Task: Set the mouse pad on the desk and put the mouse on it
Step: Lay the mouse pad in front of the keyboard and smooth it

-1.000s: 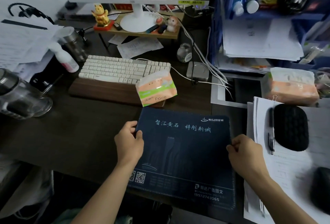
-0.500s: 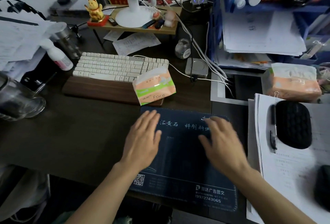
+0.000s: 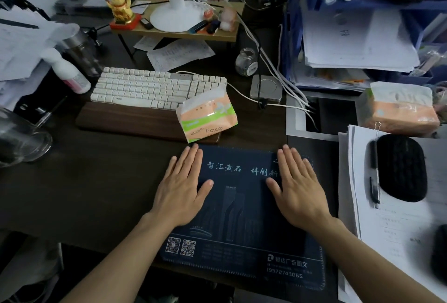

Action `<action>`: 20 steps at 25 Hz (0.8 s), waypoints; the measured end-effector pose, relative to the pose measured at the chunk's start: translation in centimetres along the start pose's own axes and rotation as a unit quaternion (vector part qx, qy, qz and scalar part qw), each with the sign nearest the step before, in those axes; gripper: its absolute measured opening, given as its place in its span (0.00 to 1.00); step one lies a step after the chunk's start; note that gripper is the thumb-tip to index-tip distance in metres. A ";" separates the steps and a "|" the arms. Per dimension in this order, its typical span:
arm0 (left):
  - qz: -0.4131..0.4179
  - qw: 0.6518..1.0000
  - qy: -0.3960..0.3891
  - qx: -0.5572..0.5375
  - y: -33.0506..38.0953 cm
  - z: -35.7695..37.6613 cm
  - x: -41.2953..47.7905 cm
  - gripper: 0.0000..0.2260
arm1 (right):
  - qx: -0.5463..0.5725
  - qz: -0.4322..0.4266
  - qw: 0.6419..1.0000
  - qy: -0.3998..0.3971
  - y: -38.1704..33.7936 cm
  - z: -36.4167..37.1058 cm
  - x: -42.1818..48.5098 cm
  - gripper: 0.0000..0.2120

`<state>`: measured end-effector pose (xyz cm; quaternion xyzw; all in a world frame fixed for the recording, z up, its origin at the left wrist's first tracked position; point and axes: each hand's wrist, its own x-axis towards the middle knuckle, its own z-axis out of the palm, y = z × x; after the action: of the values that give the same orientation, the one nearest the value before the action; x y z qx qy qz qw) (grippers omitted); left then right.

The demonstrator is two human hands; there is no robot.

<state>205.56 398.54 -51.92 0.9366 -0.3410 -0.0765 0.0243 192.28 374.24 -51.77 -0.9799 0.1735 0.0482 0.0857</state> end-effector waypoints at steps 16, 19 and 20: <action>0.024 1.000 0.010 -0.016 4.0 -0.6 -4.1 0.32 | 0.058 -0.044 0.995 -0.066 -3.6 -2.4 -5.1 0.34; 0.077 0.996 0.001 -0.033 8.0 1.0 -8.9 0.29 | 0.107 -0.086 0.990 -0.039 -7.0 -0.1 -9.8 0.33; 0.078 0.997 0.003 -0.025 8.5 1.5 -9.8 0.29 | 0.090 -0.097 0.991 -0.032 -7.4 0.9 -10.5 0.32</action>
<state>192.55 398.32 -51.29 0.9063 -0.4113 -0.0799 0.0551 184.98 384.75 -50.18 -0.9783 0.0788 0.0554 0.1832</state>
